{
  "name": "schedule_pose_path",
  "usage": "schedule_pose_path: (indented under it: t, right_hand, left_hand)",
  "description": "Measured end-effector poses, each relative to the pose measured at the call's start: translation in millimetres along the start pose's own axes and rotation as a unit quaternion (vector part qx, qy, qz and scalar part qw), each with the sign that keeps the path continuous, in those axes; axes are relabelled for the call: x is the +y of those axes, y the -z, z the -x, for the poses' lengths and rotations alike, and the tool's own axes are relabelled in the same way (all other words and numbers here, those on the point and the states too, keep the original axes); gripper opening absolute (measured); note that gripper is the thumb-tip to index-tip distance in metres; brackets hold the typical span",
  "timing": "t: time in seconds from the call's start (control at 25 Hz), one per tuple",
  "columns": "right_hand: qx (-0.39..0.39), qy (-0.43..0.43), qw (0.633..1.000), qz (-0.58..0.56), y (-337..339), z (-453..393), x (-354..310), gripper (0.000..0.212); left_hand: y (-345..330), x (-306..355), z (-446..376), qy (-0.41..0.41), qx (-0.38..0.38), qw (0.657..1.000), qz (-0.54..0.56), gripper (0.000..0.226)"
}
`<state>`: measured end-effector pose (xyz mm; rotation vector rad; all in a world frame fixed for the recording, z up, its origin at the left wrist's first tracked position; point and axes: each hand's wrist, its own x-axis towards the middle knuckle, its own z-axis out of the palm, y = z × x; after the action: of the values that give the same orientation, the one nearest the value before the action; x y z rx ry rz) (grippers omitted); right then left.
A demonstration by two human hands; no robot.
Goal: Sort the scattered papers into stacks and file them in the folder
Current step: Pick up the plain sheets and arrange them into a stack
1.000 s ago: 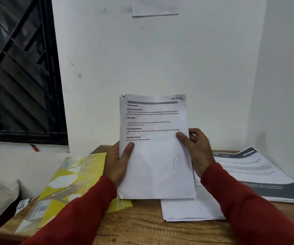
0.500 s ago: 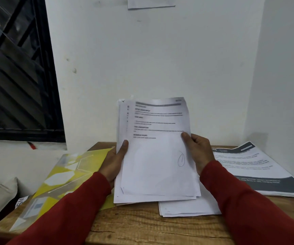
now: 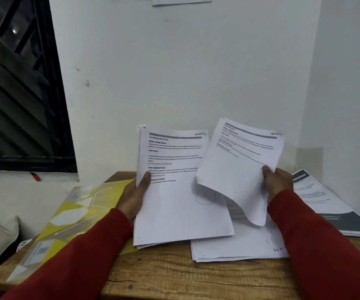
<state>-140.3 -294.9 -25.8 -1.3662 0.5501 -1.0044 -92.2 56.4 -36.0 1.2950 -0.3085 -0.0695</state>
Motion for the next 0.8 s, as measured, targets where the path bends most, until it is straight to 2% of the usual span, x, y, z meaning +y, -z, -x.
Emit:
schedule_pose_path:
  t: [0.2,0.36,0.48,0.64,0.8]
  right_hand:
    - [-0.026,-0.006,0.999,-0.023,-5.0,9.5,-7.6,0.017]
    - [-0.144,-0.037,0.986,-0.072,-21.7,30.3,-14.2,0.013]
    - [-0.213,-0.020,0.976,-0.030,-35.0,45.8,-7.8,0.015]
    - [-0.249,-0.014,0.967,0.050,-47.5,60.6,9.9,0.036]
    - [-0.276,-0.058,0.959,-0.018,-52.5,69.6,11.4,0.028]
  left_hand:
    - [-0.2,0.7,1.2,-0.011,0.000,1.000,-0.009,0.032]
    - [-0.1,0.1,0.9,-0.008,-0.011,1.000,-0.014,0.031]
    - [1.0,-1.5,-1.1,-0.001,-0.013,1.000,-0.023,0.034]
    - [1.3,-2.1,-1.6,0.016,-0.023,0.999,-0.036,0.029]
    - [0.3,-2.8,-4.1,0.024,-0.018,0.998,-0.058,0.025]
